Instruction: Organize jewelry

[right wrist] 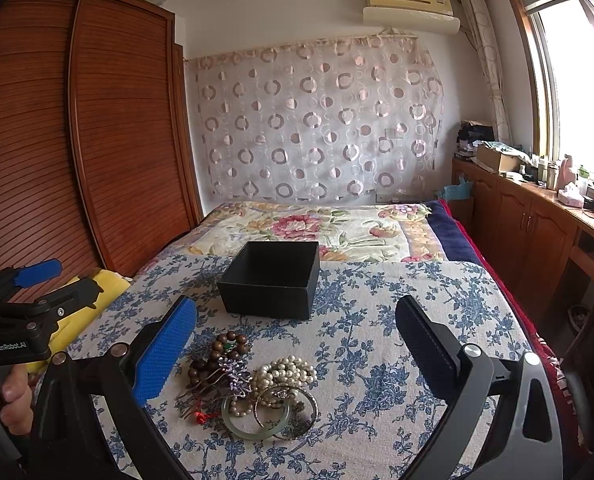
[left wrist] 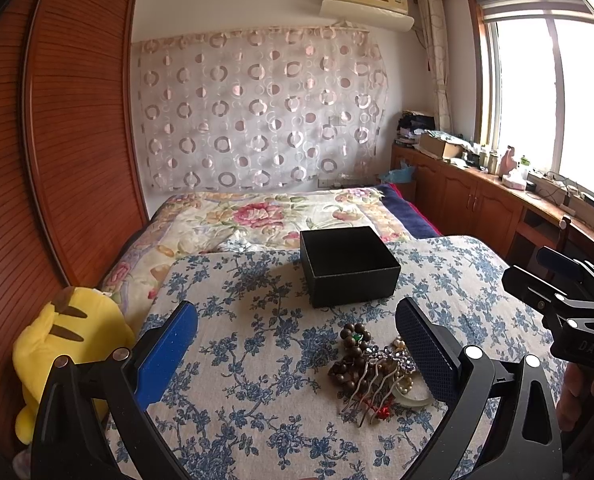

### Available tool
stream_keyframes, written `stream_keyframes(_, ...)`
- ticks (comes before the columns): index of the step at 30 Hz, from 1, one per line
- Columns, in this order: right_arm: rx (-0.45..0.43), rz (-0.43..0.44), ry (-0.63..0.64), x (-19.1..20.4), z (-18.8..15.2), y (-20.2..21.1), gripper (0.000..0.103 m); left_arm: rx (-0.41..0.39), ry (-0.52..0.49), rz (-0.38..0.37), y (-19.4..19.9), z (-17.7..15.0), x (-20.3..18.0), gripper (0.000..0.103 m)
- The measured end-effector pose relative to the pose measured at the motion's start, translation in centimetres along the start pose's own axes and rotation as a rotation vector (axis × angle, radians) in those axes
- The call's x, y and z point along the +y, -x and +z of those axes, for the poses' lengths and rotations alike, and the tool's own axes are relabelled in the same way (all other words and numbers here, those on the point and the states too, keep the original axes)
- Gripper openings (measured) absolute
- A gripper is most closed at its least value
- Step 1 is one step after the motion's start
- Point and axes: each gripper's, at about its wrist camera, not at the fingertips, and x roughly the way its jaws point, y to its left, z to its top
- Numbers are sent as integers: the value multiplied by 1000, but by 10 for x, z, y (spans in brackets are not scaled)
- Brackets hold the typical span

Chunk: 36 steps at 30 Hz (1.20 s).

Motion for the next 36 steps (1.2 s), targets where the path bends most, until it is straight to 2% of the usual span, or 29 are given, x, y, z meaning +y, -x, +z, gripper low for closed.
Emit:
stream_keyframes(2, 0, -1, 0, -1, 0, 0, 101, 1, 0, 0, 1, 3, -1, 96)
stream_keyframes(6, 0, 0, -1, 0, 0, 0, 101, -3, 1, -1, -7, -12, 2, 96)
stream_keyframes(36, 0, 7, 1, 4, 2, 2, 101, -4, 1, -2, -7, -11, 2, 96)
